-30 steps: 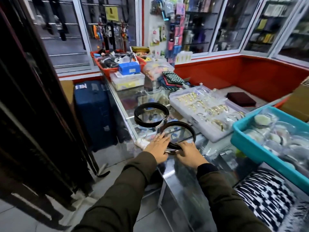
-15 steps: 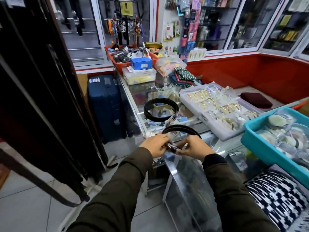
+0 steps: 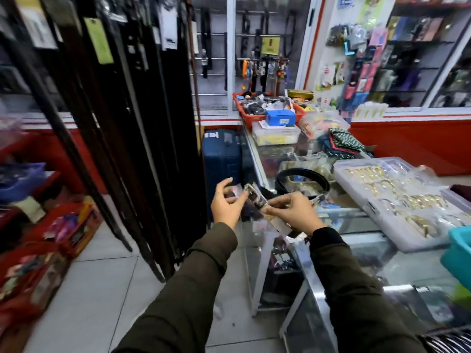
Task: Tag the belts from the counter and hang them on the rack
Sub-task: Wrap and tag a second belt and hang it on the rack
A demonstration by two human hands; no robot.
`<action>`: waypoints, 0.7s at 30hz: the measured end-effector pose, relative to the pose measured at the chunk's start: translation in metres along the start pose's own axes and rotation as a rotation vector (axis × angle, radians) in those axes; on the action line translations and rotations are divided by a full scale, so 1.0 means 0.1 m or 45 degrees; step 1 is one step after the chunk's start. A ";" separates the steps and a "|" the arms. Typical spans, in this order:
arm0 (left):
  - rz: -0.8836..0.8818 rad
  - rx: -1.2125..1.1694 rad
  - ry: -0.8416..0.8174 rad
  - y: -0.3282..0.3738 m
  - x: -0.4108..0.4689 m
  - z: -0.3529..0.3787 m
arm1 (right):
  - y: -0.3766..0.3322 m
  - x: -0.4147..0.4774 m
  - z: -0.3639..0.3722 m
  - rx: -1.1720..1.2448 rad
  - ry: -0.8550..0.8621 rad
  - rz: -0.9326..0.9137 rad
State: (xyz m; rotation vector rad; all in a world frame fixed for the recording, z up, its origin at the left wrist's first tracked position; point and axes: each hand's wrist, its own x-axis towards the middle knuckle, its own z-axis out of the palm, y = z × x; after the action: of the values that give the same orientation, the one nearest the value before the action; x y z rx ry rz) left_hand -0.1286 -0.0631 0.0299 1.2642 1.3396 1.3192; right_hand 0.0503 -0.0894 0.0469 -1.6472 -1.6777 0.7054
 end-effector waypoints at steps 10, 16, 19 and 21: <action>-0.023 -0.392 -0.024 0.18 0.22 -0.62 | -0.76 0.29 0.46 0.508 0.012 -0.186; 0.170 -0.354 0.208 0.39 0.31 -0.87 | -1.10 0.53 0.56 0.080 -0.087 -0.452; 0.214 -0.426 0.230 0.58 0.36 -1.00 | -1.28 0.60 0.63 0.509 -0.049 -0.393; 0.253 -0.446 0.235 0.73 0.41 -1.12 | -1.41 0.67 0.67 0.704 0.011 -0.401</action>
State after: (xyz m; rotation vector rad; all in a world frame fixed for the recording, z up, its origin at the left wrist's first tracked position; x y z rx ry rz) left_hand -0.2373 -0.0427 0.1150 1.0719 1.0621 1.7588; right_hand -0.0886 -0.0255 0.1204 -0.9765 -1.5098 0.8974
